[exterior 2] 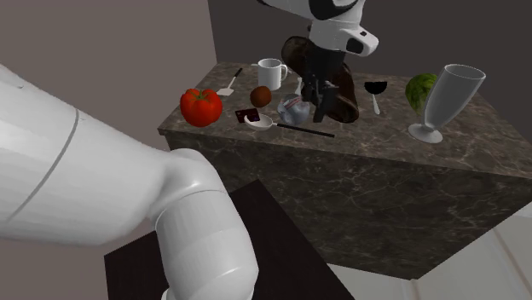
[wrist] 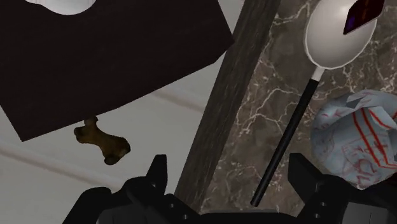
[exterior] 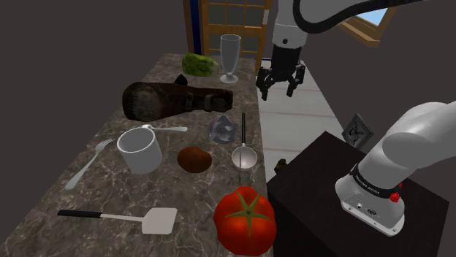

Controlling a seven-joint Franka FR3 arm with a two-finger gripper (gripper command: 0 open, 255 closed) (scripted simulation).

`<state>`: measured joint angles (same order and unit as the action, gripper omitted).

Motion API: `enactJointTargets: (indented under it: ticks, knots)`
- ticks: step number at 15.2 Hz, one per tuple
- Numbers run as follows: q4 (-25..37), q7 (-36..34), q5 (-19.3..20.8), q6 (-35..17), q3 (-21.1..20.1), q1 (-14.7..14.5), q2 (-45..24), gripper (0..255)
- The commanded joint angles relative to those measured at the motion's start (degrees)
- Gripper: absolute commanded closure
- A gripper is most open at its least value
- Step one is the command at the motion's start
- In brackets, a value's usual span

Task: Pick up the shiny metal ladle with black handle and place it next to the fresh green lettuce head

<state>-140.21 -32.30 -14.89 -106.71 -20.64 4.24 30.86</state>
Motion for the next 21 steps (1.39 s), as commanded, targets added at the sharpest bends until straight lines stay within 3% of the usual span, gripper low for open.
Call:
enactJointTargets:
  ticks: [1,5,10,17,21]
  knots:
    - [0.0,-5.1,-0.7,-4.0,-2.6,0.8,-3.8,0]
    - [2.1,-14.9,-0.2,-10.9,-7.1,3.0,-12.6,0]
    - [6.0,-27.7,3.9,-18.4,-11.1,5.3,-24.6,0]
    - [3.4,-29.0,5.3,-24.3,-11.7,5.0,-28.1,0]
    - [3.2,-29.1,5.5,-24.8,-11.7,5.0,-28.4,0]
